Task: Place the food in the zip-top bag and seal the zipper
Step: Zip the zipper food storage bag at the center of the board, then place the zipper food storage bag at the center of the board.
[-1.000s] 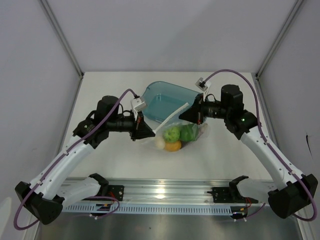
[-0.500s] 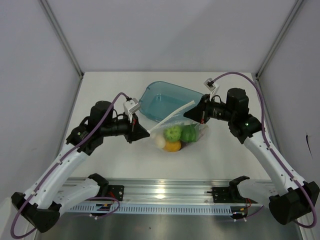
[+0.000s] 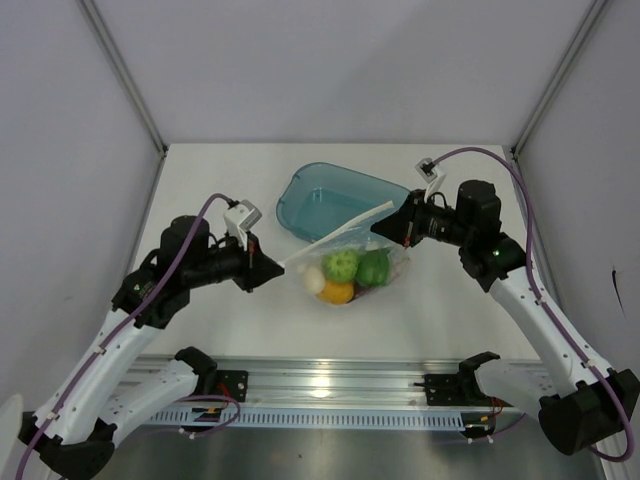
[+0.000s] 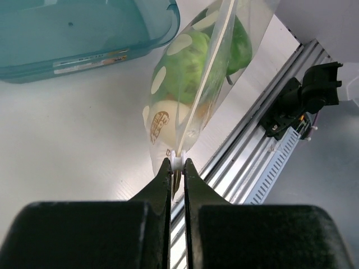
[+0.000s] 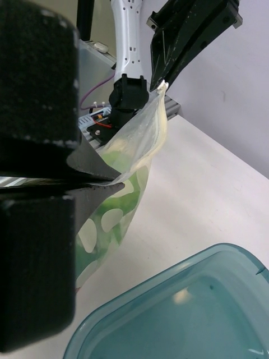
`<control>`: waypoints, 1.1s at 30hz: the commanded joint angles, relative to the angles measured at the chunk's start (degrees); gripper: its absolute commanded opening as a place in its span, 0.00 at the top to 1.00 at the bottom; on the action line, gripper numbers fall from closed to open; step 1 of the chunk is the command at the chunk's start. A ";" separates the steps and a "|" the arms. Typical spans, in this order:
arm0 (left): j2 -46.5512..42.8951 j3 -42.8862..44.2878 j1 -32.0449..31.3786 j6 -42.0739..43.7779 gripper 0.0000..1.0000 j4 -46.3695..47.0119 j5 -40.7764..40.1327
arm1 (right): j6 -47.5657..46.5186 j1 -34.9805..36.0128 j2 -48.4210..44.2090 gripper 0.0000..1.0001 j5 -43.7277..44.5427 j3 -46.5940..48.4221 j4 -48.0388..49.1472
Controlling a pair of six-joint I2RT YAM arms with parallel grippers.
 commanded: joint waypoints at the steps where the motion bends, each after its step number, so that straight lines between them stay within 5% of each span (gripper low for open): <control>1: -2.82 -0.10 0.73 -4.67 0.99 -3.97 -3.06 | 1.10 -1.37 -1.36 1.00 3.37 -0.14 4.05; 10: -6.16 1.22 0.73 -7.66 0.99 -7.58 -4.64 | 2.16 -1.02 -0.57 1.00 1.96 -1.11 5.64; 15: -8.10 0.87 0.73 -11.70 0.99 -7.58 -5.96 | -2.32 6.44 1.62 1.00 4.68 2.48 0.82; 23: -13.53 -4.49 0.73 -26.03 0.99 -6.52 -12.01 | -0.40 18.39 15.04 1.00 6.62 6.71 3.61; 33: -14.71 -2.83 0.73 -33.85 0.99 -14.34 -29.95 | 4.70 22.80 36.40 1.00 1.79 19.36 7.22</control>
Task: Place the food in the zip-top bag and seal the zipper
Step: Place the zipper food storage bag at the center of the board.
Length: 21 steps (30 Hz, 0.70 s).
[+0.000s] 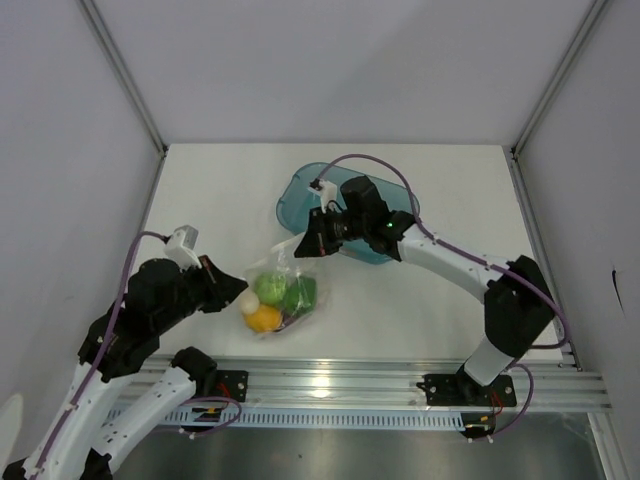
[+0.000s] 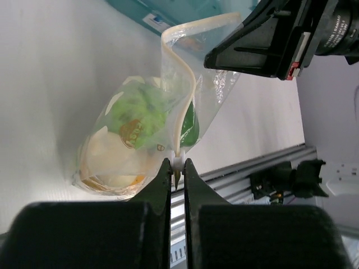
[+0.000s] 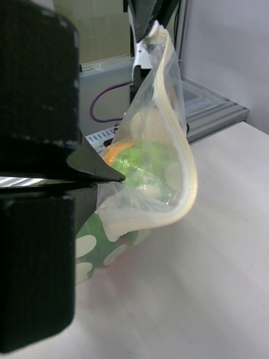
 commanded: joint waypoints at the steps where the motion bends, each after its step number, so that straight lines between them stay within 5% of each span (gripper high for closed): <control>1: 3.93 2.31 0.42 -4.66 0.99 -1.80 -7.31 | 3.04 0.99 6.02 1.00 -2.46 6.82 4.07; 3: 5.34 2.40 0.42 -7.20 0.82 -3.38 -10.29 | 2.87 1.51 10.66 1.00 -2.81 11.12 3.55; 4: 6.21 2.05 0.42 -7.73 0.37 -4.00 -11.35 | 2.87 1.95 12.35 1.00 -2.63 12.88 2.94; 6: 6.22 1.00 0.42 -9.67 0.03 -4.53 -15.30 | 2.87 2.13 16.65 1.00 -2.81 17.45 1.79; 14: 3.41 7.48 0.51 -9.15 0.00 -6.99 -27.17 | 4.45 2.31 28.08 1.00 -2.11 28.26 1.70; 21: 3.15 14.00 0.51 -7.49 0.01 -10.52 -32.80 | 7.26 2.22 42.58 0.97 2.20 46.89 -2.69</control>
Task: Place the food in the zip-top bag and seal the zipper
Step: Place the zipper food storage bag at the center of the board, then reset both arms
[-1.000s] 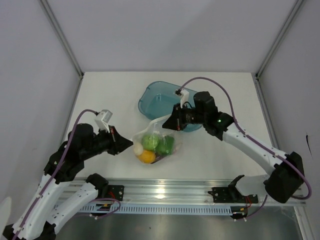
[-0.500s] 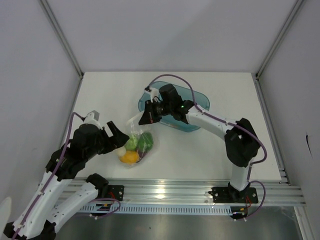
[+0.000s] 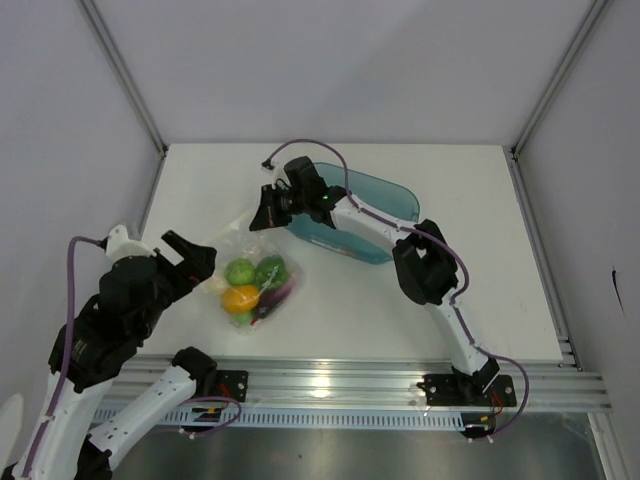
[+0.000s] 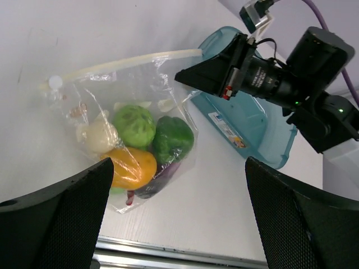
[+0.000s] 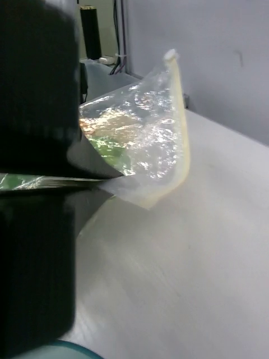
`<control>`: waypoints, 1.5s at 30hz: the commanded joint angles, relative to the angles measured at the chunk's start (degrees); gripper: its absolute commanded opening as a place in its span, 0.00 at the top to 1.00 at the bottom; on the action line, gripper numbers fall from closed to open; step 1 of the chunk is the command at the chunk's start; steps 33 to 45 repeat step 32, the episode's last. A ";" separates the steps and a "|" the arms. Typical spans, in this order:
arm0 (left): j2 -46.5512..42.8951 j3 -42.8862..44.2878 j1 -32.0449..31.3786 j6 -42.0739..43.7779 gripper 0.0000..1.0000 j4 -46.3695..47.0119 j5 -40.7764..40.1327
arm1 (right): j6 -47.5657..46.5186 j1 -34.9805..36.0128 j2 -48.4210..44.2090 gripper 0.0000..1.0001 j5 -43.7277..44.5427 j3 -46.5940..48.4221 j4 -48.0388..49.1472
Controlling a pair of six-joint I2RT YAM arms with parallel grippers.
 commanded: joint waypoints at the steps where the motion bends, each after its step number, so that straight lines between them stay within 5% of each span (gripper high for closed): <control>1: -0.48 1.81 0.38 2.00 0.01 0.17 -3.69 | 1.95 0.23 5.52 0.85 2.24 10.71 -3.21; 2: -0.13 1.98 0.38 4.02 0.00 0.88 -1.34 | 1.96 0.23 8.50 0.75 2.85 12.85 -4.27; 3: 0.74 1.98 0.38 5.34 0.00 2.72 0.52 | 1.87 0.23 9.66 0.53 3.03 14.61 -5.15; 5: 1.97 1.90 0.38 7.37 0.00 4.57 6.03 | 1.08 0.32 10.81 0.38 4.08 16.91 -6.30; 6: 3.20 1.46 0.38 7.90 0.01 5.45 7.90 | 0.56 0.32 10.46 0.16 4.96 16.74 -6.48; 8: 3.73 -0.38 0.38 9.57 0.00 8.69 13.07 | -1.55 0.32 7.84 0.01 6.72 14.99 -6.48; 20: 3.91 -7.33 0.20 9.49 0.01 21.62 26.97 | -14.21 -0.03 -27.22 0.01 24.12 -12.42 -13.33; 25: 4.00 -10.92 -0.15 7.91 0.00 25.67 33.90 | -12.29 -0.03 -46.26 0.01 36.66 -31.92 -19.57; 32: 2.07 -25.31 -1.38 0.53 0.00 45.14 47.17 | -6.05 0.05 -74.46 0.01 42.41 -58.65 -23.18; 45: 2.07 -25.31 -1.38 0.53 0.00 45.14 47.17 | -6.05 0.05 -74.46 0.01 42.41 -58.65 -23.18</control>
